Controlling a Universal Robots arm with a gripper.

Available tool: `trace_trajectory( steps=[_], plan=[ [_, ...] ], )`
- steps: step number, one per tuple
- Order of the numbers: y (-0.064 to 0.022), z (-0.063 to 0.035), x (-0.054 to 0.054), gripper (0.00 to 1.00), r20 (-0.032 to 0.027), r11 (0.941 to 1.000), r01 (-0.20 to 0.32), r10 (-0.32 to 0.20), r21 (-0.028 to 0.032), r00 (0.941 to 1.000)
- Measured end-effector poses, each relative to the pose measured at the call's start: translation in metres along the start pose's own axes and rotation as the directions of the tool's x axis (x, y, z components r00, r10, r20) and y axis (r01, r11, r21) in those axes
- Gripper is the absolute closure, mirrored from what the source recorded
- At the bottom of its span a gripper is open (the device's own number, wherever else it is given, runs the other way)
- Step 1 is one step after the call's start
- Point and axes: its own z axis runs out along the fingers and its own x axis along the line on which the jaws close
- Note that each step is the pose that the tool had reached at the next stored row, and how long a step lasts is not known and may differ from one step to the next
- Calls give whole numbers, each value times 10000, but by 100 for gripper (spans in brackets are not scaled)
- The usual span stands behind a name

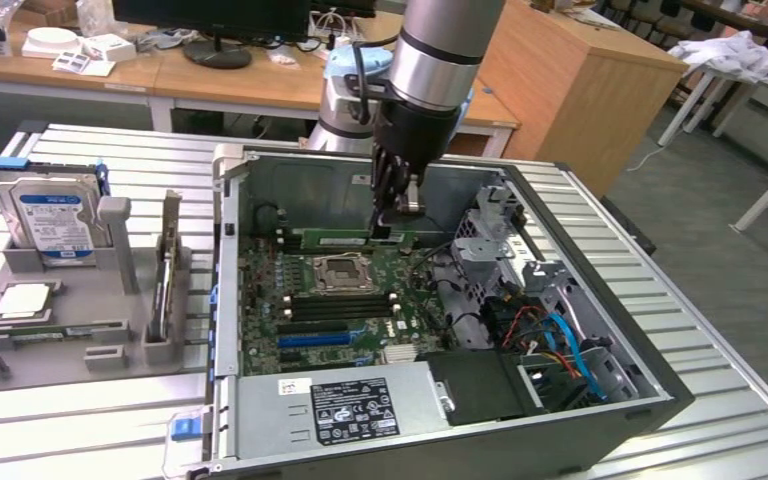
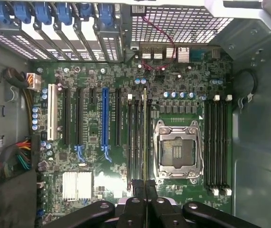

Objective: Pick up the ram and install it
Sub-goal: 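Pick up the ram and move it above insertion slot, then insert the ram into the slot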

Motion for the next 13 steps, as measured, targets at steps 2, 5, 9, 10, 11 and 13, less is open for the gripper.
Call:
trace_trajectory(
  steps=[2,5,9,10,11,13],
  plan=[
    [0,9,0,88,-1,10000,0,0,0,10000],
    [0,12,0,88,0,10000,0,0,0,10000],
    [0,16,0,88,1,10000,0,0,-1,10000],
    [0,21,0,88,1,10000,-1,1,-6,10000],
    [0,26,1,88,-4,10000,-1,1,-14,10000],
    [-1,37,1,88,-13,10000,-2,2,-26,10000]
  ],
)
